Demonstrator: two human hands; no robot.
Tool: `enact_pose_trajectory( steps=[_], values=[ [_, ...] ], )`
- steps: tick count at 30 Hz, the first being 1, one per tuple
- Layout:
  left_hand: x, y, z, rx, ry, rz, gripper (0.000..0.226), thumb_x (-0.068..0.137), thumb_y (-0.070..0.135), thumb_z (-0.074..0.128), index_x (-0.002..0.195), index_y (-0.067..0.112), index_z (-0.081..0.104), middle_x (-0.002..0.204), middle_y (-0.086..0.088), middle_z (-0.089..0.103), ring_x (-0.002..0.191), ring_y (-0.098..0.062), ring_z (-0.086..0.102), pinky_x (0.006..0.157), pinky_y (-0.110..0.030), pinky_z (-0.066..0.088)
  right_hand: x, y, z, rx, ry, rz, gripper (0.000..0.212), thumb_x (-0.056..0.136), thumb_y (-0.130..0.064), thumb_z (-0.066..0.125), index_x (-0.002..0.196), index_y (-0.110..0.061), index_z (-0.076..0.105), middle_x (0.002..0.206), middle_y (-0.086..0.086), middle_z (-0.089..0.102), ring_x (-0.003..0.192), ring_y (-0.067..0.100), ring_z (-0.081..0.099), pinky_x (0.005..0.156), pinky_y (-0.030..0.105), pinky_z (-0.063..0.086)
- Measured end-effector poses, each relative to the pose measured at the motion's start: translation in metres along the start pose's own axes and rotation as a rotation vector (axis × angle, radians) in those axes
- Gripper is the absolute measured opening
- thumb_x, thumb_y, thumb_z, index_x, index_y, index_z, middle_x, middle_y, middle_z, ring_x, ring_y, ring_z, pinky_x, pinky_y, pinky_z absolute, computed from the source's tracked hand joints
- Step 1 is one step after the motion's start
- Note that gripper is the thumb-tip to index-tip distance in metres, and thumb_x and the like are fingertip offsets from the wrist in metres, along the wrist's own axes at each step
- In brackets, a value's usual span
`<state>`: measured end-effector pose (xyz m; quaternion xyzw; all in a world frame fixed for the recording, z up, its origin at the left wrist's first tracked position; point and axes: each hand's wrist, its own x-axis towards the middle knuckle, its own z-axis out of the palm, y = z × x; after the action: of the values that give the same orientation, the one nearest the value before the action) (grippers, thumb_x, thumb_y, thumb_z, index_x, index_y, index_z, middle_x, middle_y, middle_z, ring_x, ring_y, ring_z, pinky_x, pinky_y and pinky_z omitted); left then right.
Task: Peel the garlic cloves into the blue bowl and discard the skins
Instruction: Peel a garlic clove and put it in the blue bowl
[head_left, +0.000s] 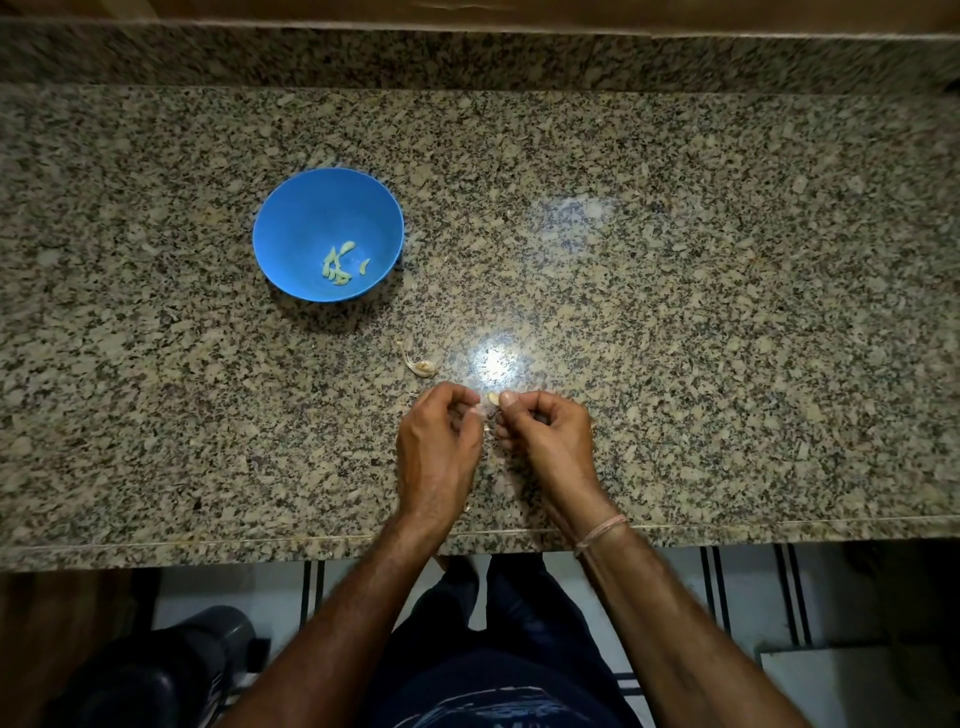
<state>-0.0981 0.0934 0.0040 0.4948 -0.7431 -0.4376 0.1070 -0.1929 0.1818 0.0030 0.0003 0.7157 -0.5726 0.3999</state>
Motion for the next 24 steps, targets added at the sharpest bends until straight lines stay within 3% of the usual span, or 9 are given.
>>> enact_pose_trajectory(
  steps=[3,7,14,19,24],
  values=[
    [0.0,0.005,-0.003,-0.106,-0.023,-0.018,0.009,0.1,0.02,0.064,0.104,0.024,0.072,0.096,0.012,0.07,0.085,0.0,0.064,0.069,-0.017,0.05,0.0,0.001,-0.002,0.006,-0.012,-0.006,0.021,0.095,-0.024,0.075,0.094,-0.004,0.074,0.087,0.018,0.075,0.074,0.023,0.07,0.073,0.033,0.063],
    [0.0,0.006,-0.006,-0.183,-0.06,-0.032,0.011,0.097,0.032,0.072,0.104,0.023,0.076,0.091,0.013,0.073,0.084,0.002,0.068,0.072,-0.015,0.055,0.002,0.003,-0.004,-0.167,0.016,-0.138,0.016,0.093,-0.027,0.077,0.087,-0.012,0.076,0.084,0.005,0.077,0.082,0.021,0.076,0.08,0.037,0.064],
    [0.0,0.005,-0.009,-0.436,-0.122,-0.127,0.011,0.095,0.017,0.075,0.105,0.018,0.079,0.1,0.003,0.079,0.096,-0.011,0.076,0.088,-0.034,0.063,0.0,0.0,-0.002,-0.083,0.069,-0.134,0.007,0.093,-0.014,0.077,0.094,-0.007,0.076,0.084,0.007,0.078,0.077,0.019,0.077,0.073,0.031,0.064],
    [-0.001,0.003,-0.005,-0.402,-0.05,-0.145,0.01,0.095,0.021,0.075,0.104,0.019,0.078,0.094,0.004,0.079,0.089,-0.011,0.075,0.083,-0.036,0.064,-0.003,0.001,0.003,-0.008,0.089,-0.106,0.006,0.093,-0.012,0.076,0.095,-0.006,0.076,0.087,0.008,0.078,0.083,0.024,0.078,0.076,0.033,0.065],
    [-0.005,0.006,0.003,-0.568,-0.052,-0.297,0.01,0.096,0.017,0.073,0.104,0.014,0.077,0.093,-0.003,0.079,0.088,-0.016,0.075,0.083,-0.034,0.064,-0.005,0.005,0.009,-0.125,0.149,-0.301,0.003,0.093,-0.014,0.077,0.093,-0.01,0.076,0.086,0.001,0.077,0.082,0.016,0.075,0.075,0.03,0.064]
  ],
)
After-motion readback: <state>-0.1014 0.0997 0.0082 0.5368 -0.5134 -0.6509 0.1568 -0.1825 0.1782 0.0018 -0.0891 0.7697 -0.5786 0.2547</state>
